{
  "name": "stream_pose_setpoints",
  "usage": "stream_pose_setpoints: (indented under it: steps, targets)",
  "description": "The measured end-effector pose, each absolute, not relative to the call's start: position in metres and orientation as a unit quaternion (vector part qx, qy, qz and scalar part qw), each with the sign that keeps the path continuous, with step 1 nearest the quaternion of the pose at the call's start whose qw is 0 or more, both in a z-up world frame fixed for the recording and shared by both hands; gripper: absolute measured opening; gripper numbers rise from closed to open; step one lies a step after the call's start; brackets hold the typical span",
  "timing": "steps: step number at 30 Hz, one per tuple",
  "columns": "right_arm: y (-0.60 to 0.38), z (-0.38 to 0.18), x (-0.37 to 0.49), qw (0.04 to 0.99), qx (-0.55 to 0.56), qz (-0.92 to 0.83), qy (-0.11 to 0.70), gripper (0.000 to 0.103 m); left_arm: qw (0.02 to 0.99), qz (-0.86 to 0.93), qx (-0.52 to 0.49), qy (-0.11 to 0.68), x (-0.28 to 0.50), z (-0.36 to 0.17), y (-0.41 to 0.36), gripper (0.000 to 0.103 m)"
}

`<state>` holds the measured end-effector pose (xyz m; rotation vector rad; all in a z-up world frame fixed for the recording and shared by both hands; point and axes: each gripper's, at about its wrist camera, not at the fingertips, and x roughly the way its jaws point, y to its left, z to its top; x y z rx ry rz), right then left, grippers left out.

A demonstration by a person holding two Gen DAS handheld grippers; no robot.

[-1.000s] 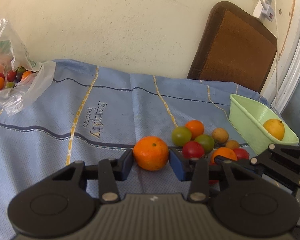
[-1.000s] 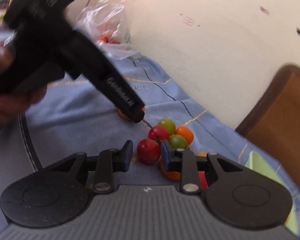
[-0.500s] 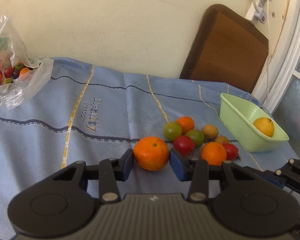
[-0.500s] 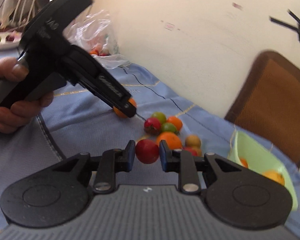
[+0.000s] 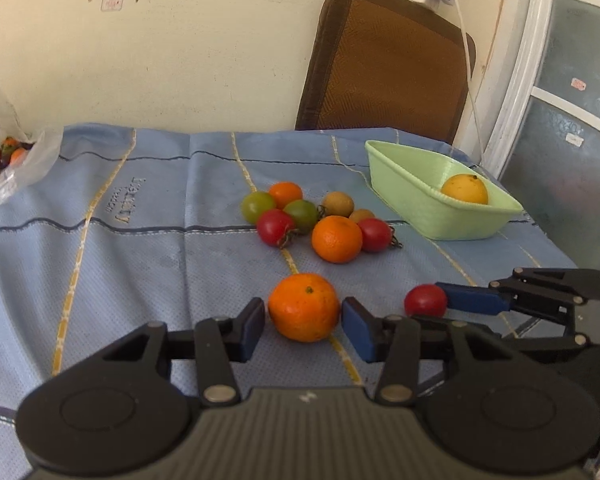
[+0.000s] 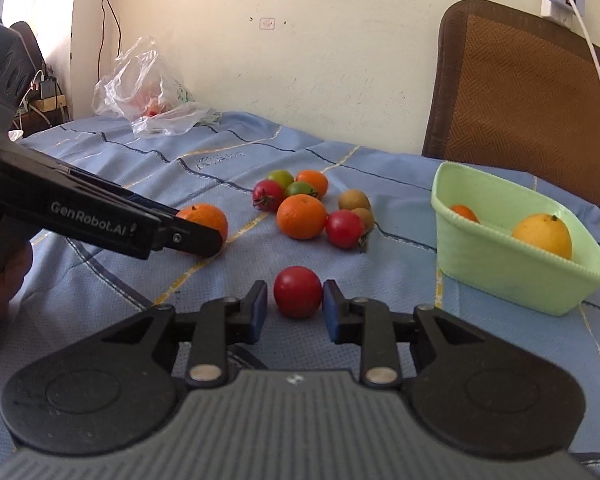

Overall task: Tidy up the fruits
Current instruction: 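Grasp an orange with the left gripper while the right gripper grasps a red tomato, then lower the orange into the basket with the left gripper while the right drops the tomato in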

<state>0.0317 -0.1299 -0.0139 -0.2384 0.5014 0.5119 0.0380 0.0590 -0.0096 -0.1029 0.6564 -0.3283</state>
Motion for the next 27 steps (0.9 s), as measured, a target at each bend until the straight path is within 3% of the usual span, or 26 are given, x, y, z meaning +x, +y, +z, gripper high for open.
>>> stream_pose_setpoints:
  steps: [3, 6, 12, 14, 16, 18, 19, 27]
  targets:
    - [-0.134, -0.014, 0.033, 0.929, -0.103, 0.253, 0.252, 0.036, 0.934, -0.157, -0.054, 0.317, 0.039, -0.009, 0.061, 0.057]
    - [-0.137, -0.014, 0.036, 0.929, -0.085, 0.249, 0.259, 0.042, 0.934, -0.159, -0.062, 0.313, 0.038, -0.009, 0.064, 0.058]
    - [-0.139, -0.014, 0.035, 0.929, -0.081, 0.251, 0.261, 0.043, 0.936, -0.165, -0.057, 0.307, 0.036, -0.009, 0.061, 0.058]
    - [-0.139, -0.014, 0.036, 0.928, -0.08, 0.253, 0.261, 0.043, 0.935, -0.166, -0.057, 0.309, 0.037, -0.009, 0.061, 0.054]
    - [-0.139, -0.013, 0.037, 0.927, -0.078, 0.256, 0.262, 0.042, 0.933, -0.169, -0.056, 0.313, 0.038, -0.01, 0.06, 0.039]
    - [-0.137, -0.013, 0.037, 0.926, -0.078, 0.258, 0.263, 0.038, 0.933, -0.169, -0.052, 0.313, 0.037, -0.01, 0.058, 0.039]
    - [-0.136, -0.013, 0.037, 0.925, -0.079, 0.262, 0.262, 0.028, 0.933, -0.172, -0.051, 0.312, 0.037, -0.01, 0.057, 0.039]
    - [-0.16, -0.004, 0.031, 0.949, -0.035, 0.233, 0.21, 0.028, 0.925, -0.224, -0.045, 0.304, 0.054, 0.017, 0.026, 0.039]
